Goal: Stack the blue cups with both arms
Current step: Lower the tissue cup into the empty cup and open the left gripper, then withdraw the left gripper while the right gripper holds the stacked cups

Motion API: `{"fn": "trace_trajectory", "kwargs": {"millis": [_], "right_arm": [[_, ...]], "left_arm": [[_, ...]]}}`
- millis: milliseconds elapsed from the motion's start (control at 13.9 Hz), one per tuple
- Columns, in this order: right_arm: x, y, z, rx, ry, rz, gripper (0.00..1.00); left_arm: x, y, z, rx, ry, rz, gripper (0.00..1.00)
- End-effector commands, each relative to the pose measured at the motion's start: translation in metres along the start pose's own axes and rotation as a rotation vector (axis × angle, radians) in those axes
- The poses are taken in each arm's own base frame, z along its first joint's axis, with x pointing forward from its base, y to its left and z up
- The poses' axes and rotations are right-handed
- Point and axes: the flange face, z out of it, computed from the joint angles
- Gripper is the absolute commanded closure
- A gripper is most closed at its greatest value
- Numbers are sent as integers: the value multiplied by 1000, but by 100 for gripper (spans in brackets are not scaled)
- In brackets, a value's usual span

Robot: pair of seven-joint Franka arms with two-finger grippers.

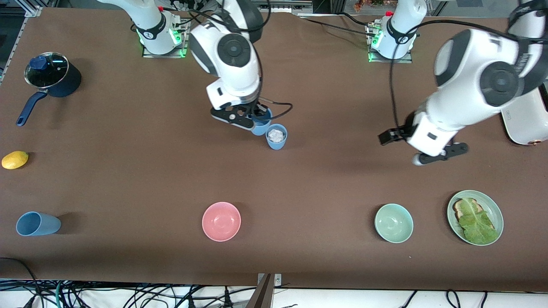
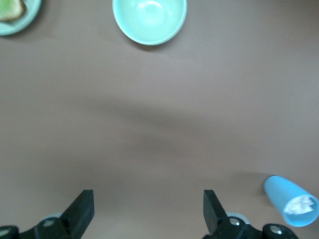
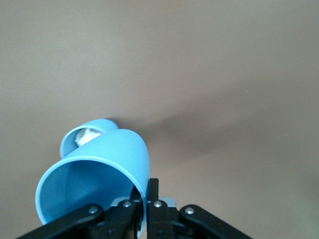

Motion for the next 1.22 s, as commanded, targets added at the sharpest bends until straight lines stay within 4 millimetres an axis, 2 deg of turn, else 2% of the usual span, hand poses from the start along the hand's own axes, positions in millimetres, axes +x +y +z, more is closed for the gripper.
{"fn": "trace_trajectory", "kwargs": {"millis": [0,287,502,789,1004,1147], "right_arm": [[6,-25,5,14,-2,33,100],[-3,-38,9,21,0,44,100],[-2,-40,18,15,-3,49,100],[-3,-46,23,40,5,43,100],[-2,-47,32,30,2,46,100],[-2,-48,33,28,2,43,100]], "left_arm": [[20,-48,-15,25,6,112,4],[42,-118,-28,41,26,239,3],[50,-152,-38,35,39,312,3],[41,-165,-52,34,36,359,3],[28,-165,-83,34,48,363,3],[25,-168,-93,34,46,360,3]]}}
